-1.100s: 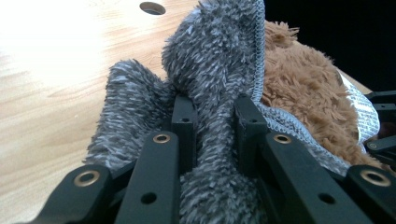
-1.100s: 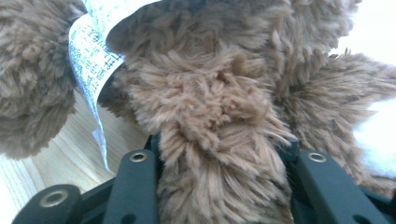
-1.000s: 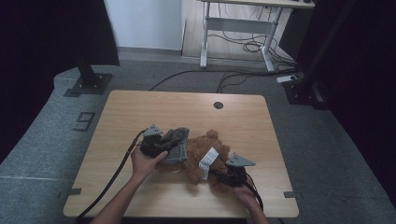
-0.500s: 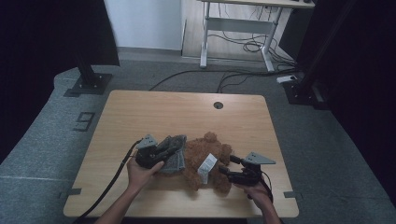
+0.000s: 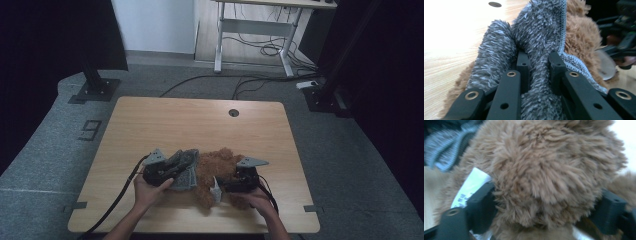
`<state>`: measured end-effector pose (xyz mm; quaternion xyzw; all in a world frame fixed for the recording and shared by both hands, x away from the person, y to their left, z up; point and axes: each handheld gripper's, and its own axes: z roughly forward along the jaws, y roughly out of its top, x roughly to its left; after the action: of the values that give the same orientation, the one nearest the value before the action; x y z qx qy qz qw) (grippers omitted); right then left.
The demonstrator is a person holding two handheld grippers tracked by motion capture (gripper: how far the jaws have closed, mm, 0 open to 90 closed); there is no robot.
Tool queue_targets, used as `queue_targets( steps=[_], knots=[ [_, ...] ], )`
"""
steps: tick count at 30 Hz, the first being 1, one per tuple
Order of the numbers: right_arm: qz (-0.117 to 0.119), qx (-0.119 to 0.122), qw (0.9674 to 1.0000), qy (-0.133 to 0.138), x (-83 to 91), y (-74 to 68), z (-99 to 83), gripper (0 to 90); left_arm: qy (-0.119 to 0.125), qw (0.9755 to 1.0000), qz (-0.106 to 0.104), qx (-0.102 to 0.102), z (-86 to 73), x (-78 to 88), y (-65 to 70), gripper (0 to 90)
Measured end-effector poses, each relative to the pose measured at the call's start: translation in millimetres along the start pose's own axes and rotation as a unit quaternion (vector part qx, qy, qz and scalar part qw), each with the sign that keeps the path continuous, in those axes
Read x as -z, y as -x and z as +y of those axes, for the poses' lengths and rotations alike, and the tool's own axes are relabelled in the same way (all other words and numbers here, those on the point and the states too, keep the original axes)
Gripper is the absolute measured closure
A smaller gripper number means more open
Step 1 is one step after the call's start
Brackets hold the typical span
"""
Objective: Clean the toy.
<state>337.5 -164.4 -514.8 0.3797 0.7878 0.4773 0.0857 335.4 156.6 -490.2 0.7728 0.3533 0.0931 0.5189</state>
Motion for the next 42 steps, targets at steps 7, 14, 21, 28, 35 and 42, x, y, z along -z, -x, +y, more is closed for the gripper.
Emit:
queue_targets(
  steps=[7, 14, 21, 28, 35, 42],
  knots=[
    [-0.036, 0.028, 0.9988, 0.017, -4.6, -3.4, -6.6, 44.6, 0.018, 0.9997, 0.017, -0.006, -0.4, -8.0, 0.9, 75.2],
    [-0.088, 0.035, 0.9942, 0.051, -14.7, 9.8, 2.4, 48.4, 0.017, 0.9992, 0.035, -0.001, 17.5, -31.0, -11.9, 75.0],
    [-0.122, 0.028, 0.9896, 0.071, -17.6, 25.4, 6.1, 49.5, 0.017, 0.9991, 0.038, 0.001, 29.2, -51.3, -18.4, 75.0],
    [-0.116, 0.045, 0.989, 0.08, -10.3, 19.7, -1.5, 52.1, 0.008, 0.9998, 0.018, 0.005, 34.4, -40.1, -12.2, 74.4],
    [-0.096, 0.082, 0.9877, 0.091, -2.6, 9.5, -7.8, 55.3, 0.007, 0.9996, -0.01, -0.026, 71.7, -38.4, 20.4, 74.4],
    [-0.089, 0.119, 0.9849, 0.089, 2.7, -8.9, -7.9, 56.6, -0.03, 0.9982, -0.028, -0.044, 84.6, -80.8, 54.1, 73.7]
  ],
)
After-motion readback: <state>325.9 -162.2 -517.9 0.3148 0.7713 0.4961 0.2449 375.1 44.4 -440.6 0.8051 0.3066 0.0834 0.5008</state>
